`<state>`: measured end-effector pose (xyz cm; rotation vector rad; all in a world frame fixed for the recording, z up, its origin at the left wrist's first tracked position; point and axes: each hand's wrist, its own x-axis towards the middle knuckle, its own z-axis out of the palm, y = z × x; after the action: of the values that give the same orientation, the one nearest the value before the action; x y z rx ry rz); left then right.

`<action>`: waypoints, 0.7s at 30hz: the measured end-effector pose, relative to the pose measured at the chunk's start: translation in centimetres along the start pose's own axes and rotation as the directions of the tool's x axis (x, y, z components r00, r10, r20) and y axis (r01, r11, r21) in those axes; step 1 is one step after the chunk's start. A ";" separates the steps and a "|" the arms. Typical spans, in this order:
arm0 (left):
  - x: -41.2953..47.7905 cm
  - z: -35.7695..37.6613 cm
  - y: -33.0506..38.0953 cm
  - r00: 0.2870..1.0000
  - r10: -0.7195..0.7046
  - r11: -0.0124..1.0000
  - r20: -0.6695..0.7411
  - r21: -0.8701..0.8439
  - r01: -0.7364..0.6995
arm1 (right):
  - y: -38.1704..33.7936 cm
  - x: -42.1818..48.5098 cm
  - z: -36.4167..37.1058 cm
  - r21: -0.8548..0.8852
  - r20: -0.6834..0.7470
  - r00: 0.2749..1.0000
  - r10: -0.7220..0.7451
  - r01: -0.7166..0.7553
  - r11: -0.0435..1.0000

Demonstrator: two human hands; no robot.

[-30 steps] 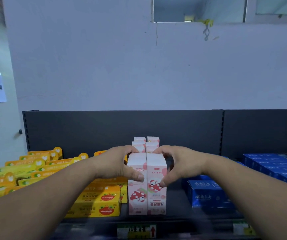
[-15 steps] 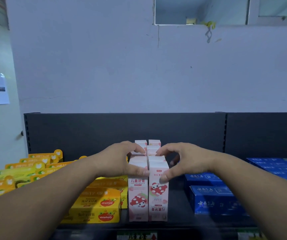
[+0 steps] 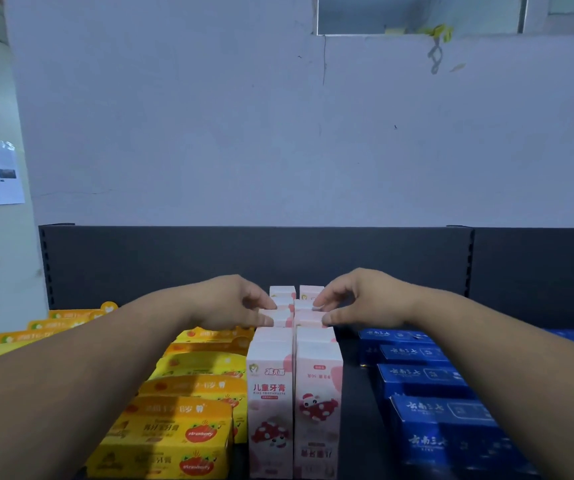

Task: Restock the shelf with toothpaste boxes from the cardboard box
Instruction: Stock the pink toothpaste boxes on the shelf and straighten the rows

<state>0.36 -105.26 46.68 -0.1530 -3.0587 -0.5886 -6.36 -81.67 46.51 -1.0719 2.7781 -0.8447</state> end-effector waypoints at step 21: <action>-0.4 -0.3 0.3 0.995 0.016 0.979 0.097 -0.201 0.004 | 0.1 0.1 -0.3 0.063 0.134 0.991 -0.021 0.012 0.998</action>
<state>0.82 -105.13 47.06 -0.2011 -3.0842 -0.9175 -6.56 -81.52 46.70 -1.0997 2.6188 -0.8215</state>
